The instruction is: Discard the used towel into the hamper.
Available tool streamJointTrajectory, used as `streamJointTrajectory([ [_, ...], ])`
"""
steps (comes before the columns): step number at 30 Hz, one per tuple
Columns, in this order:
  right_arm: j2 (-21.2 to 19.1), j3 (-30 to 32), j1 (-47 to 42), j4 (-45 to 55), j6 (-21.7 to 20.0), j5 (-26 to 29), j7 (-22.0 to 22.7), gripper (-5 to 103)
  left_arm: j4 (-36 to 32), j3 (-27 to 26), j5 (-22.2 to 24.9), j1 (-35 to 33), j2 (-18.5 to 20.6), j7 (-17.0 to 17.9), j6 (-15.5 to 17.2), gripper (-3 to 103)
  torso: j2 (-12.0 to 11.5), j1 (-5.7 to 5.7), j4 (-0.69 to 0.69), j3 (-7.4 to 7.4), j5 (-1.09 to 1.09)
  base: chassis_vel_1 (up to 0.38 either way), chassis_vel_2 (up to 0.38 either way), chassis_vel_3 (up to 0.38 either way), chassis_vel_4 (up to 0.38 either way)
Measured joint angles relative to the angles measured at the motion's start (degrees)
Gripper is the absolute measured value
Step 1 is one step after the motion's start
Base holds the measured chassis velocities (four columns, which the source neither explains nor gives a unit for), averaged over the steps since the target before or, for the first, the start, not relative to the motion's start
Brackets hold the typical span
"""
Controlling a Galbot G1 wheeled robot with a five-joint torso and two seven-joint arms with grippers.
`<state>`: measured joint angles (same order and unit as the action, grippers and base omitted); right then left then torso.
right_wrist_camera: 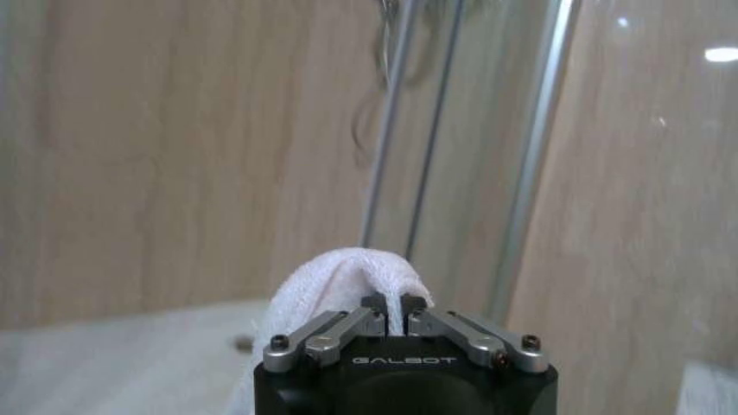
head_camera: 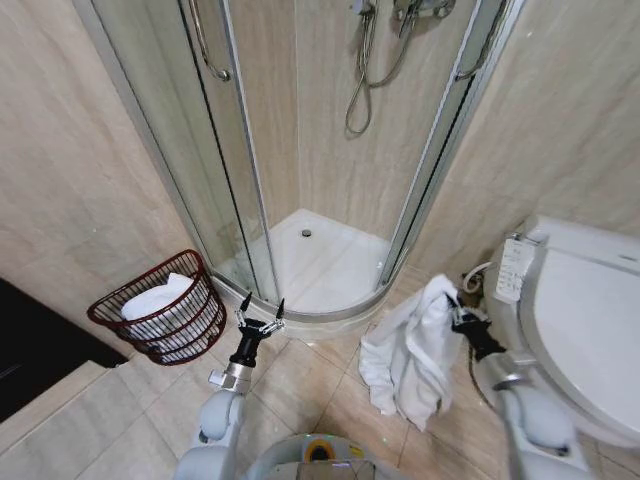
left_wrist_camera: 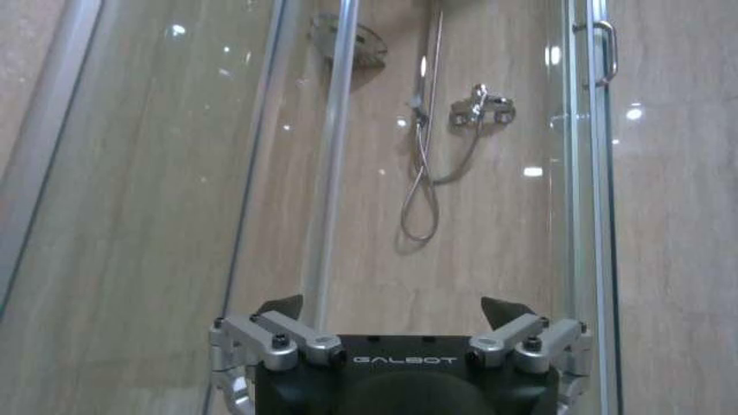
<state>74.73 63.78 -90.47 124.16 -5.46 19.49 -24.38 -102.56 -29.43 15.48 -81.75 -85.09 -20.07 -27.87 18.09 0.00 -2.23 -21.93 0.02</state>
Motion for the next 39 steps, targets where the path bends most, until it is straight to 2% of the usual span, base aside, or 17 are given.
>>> streamJointTrajectory([
  [2, -2.41, 5.57, -2.26, 6.93, -4.08, 5.58, -0.17, 5, -0.17, -0.14, 0.12, -0.31, 0.01, 0.11, -0.09, 100, 0.0, 0.0, 0.0, 0.0, -0.01, 0.0, 0.0, 0.0, 0.0],
  [3, -2.41, 5.57, -2.26, 6.93, -4.08, 5.58, -0.17, 5, -0.17, -0.14, 0.12, -0.31, 0.01, 0.11, -0.09, 100, 0.0, 0.0, 0.0, 0.0, -0.01, 0.0, 0.0, 0.0, 0.0],
  [4, -3.8, 8.54, -3.01, 10.45, -6.4, 8.15, 0.29, 5, -0.27, -0.2, 0.17, -0.45, 0.01, 0.18, -0.15, 100, 0.0, 0.0, 0.0, 0.0, -0.03, 0.0, 0.0, 0.0, 0.0],
  [5, -5.69, 11.15, -3.61, 14.23, -8.99, 11.46, 2.6, 5, -0.39, -0.31, 0.21, -0.54, -0.06, 0.32, -0.18, 100, 0.0, 0.0, 0.0, 0.01, -0.05, 0.0, 0.0, 0.0, 0.0],
  [6, -5.69, 11.15, -3.61, 14.23, -8.99, 11.46, 2.6, 5, -0.39, -0.31, 0.21, -0.54, -0.06, 0.32, -0.18, 100, 0.0, 0.0, 0.0, 0.01, -0.05, 0.0, 0.0, 0.0, 0.0],
  [8, -10.03, 13.41, -3.4, 18.58, -11.75, 16.97, 9.34, 5, -1.52, -1.18, 0.21, -1.34, -0.52, 0.86, -0.31, 100, 0.0, 0.0, 0.02, 0.01, -0.02, 0.0, 0.0, 0.0, 0.0],
  [9, -10.03, 13.41, -3.4, 18.58, -11.75, 16.97, 9.34, 5, -1.52, -1.18, 0.21, -1.34, -0.52, 0.86, -0.31, 100, 0.0, 0.0, 0.02, 0.01, -0.02, 0.0, 0.0, 0.0, 0.0],
  [10, -11.84, 14.34, -2.75, 19.45, -13.31, 19.11, 11.1, 5, -2.14, -1.54, 0.28, -1.92, -0.61, 1.36, -0.39, 100, 0.0, 0.0, -0.05, 0.0, -0.01, 0.0, 0.0, 0.0, 0.0],
  [12, -14.23, 16.55, -2.1, 20.15, -16.33, 23.61, 14.15, 5, -3.24, -1.84, 0.33, -2.7, -0.76, 2.01, -0.44, 100, 0.0, 0.0, -0.03, 0.0, -0.02, 0.0, 0.0, 0.0, 0.0],
  [13, -14.23, 16.55, -2.1, 20.15, -16.33, 23.61, 14.15, 5, -3.24, -1.84, 0.33, -2.7, -0.76, 2.01, -0.44, 100, 0.0, 0.0, -0.03, 0.0, -0.02, 0.0, 0.0, 0.0, 0.0],
  [16, -15.84, 18.58, -1.14, 20.1, -21.31, 30.85, 19.68, 5, -4.23, -1.91, 0.49, -3.74, -0.92, 3.16, -0.48, 100, 0.0, 0.0, 0.0, 0.0, 0.01, 0.0, 0.0, 0.0, 0.0],
  [23, -13.83, 17.08, -0.67, 19.66, -22.46, 31.78, 21.47, 5, -4.07, -1.58, 1.69, -4.15, -0.42, 5.69, -0.26, 100, 0.0, 0.0, 0.0, 0.0, -0.01, 0.0, 0.0, 0.0, 0.0],
  [39, -12.6, 17.54, -0.72, 19.23, -22.41, 30.58, 20.4, 5, -3.71, -1.1, 2.1, -2.64, 0.52, 5.44, 1.01, 100, -0.52, 0.0, 0.02, 0.56, -0.02, 0.01, 0.009, 0.011, 0.009],
])
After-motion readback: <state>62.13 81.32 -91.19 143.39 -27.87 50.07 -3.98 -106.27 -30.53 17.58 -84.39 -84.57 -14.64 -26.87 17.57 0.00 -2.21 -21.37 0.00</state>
